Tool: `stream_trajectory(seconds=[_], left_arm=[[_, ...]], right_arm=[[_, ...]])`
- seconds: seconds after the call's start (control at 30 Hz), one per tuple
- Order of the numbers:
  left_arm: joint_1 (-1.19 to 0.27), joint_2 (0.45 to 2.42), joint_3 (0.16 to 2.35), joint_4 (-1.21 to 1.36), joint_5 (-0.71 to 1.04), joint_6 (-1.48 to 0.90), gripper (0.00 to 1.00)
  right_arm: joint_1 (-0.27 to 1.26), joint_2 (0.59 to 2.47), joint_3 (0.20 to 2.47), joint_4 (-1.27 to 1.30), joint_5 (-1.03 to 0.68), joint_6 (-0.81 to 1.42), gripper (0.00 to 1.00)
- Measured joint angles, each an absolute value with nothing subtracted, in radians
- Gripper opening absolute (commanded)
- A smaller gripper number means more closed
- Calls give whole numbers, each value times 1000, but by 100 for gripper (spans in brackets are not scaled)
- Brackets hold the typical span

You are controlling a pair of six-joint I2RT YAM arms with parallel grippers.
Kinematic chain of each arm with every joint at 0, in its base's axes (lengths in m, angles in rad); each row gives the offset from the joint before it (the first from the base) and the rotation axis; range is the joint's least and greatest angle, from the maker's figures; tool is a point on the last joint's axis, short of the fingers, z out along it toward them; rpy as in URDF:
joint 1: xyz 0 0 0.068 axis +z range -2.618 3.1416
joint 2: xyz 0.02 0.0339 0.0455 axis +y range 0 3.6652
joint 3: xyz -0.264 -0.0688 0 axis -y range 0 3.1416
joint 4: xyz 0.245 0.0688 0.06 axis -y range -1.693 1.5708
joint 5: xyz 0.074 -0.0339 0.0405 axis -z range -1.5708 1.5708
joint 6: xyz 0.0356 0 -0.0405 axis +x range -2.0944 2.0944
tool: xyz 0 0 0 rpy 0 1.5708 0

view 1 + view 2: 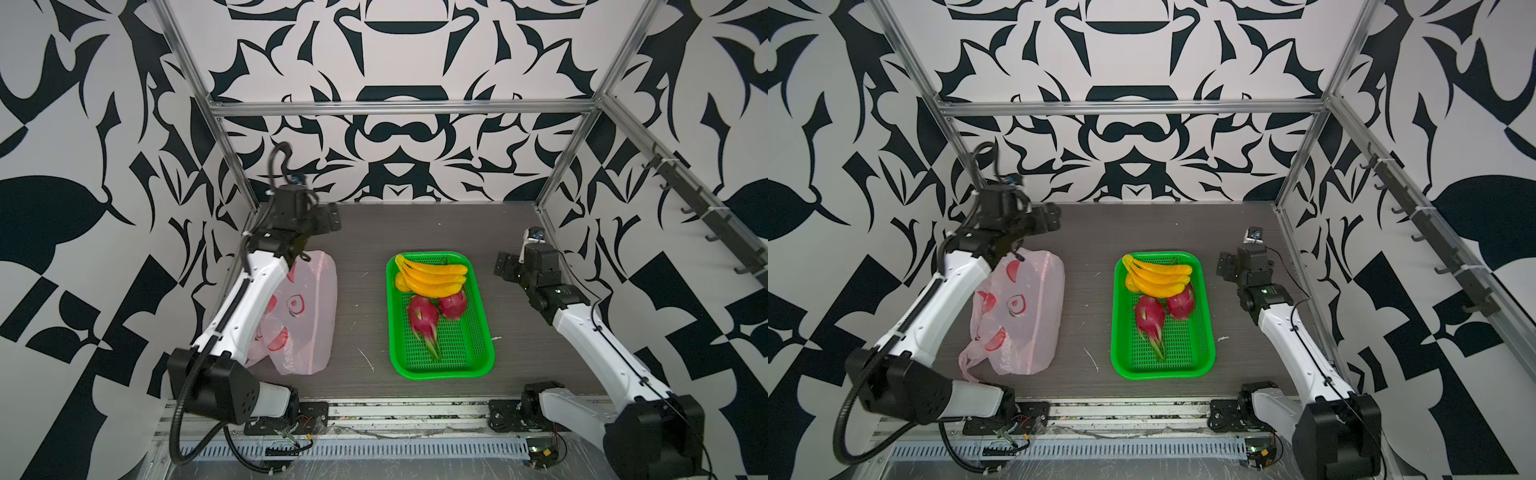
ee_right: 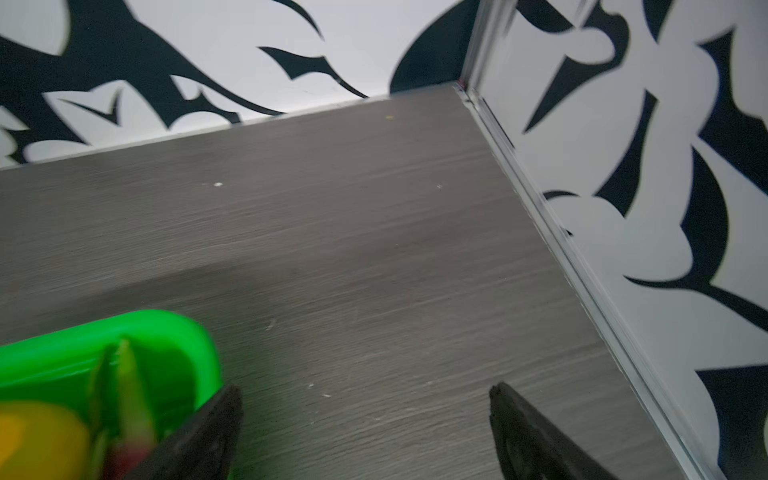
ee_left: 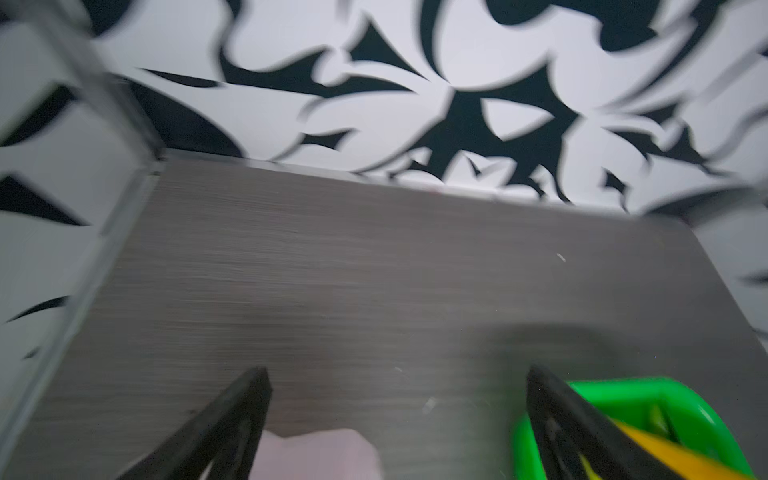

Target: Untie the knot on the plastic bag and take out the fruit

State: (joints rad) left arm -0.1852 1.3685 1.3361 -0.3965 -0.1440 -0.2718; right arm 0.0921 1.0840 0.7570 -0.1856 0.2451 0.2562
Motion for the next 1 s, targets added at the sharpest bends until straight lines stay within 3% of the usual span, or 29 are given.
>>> stream_trajectory(seconds=[0.1, 0.3, 0.53, 0.87, 1.0], left_arm=[[-98, 1316, 1170, -273, -210, -254, 99], [-96, 1324, 859, -23, -347, -149, 99], [-96, 1402, 704, 207, -404, -118, 99], [-96, 1518, 478, 560, -345, -53, 99], [-96, 1521, 426, 678, -286, -32, 99]], right_arm=[[45, 1091, 653, -83, 274, 262, 95], [34, 1170, 530, 143, 348, 198, 95], [34, 1314, 444, 400, 366, 134, 97], [34, 1398, 298, 748, 275, 101, 99], [34, 1515, 271, 901, 237, 96, 100]])
